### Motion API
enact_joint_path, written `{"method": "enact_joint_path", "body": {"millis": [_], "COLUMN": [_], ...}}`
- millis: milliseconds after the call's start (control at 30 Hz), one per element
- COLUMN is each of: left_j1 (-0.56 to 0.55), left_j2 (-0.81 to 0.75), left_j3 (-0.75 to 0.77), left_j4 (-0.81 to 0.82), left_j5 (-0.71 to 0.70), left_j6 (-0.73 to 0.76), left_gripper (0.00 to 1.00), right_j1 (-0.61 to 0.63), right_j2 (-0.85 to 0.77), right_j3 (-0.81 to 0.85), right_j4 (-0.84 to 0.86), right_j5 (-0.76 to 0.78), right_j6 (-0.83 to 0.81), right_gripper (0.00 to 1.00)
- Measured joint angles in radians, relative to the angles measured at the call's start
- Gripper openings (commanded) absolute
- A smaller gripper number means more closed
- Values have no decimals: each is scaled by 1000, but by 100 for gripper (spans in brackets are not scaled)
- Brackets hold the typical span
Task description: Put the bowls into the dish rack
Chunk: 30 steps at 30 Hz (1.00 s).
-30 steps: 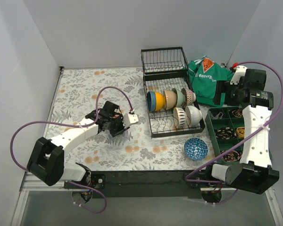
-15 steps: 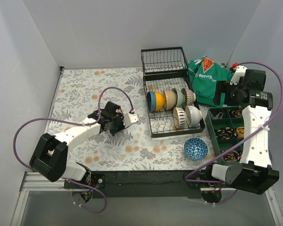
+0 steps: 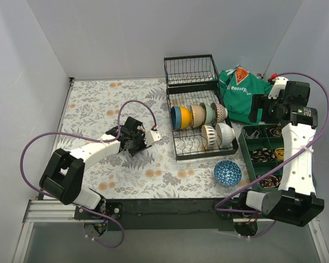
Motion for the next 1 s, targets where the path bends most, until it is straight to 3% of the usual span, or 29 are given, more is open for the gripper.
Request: {"method": "enact_joint_path", "body": {"millis": [200,500,700,800,900,1000], "left_j1": [2,4,5,7,11,7], "left_j2": [18,31,33,45,60,49], "left_j3": [1,19,35,135,308,424], "left_j4": [-7,13,-3,-115,-186,-121], "left_j5": [-42,-67,-68,-8,142,327], "left_j6": [-3,-3,-32,-98,-190,-294], "left_gripper": [26,1,0,0,0,0], "right_j1": [-6,-11,-12,-13,-16,-16], "right_j2": [-3,-5,-5,-6,-7,-10], "right_j3": [-2,-2,-2,-2,-2,-3], "right_j4": [1,2,3,3,3,2], "right_j5": [3,3,3,3,4,8], "right_j6": [0,0,1,1,1,0], "right_gripper": [95,95,95,95,95,95]}}
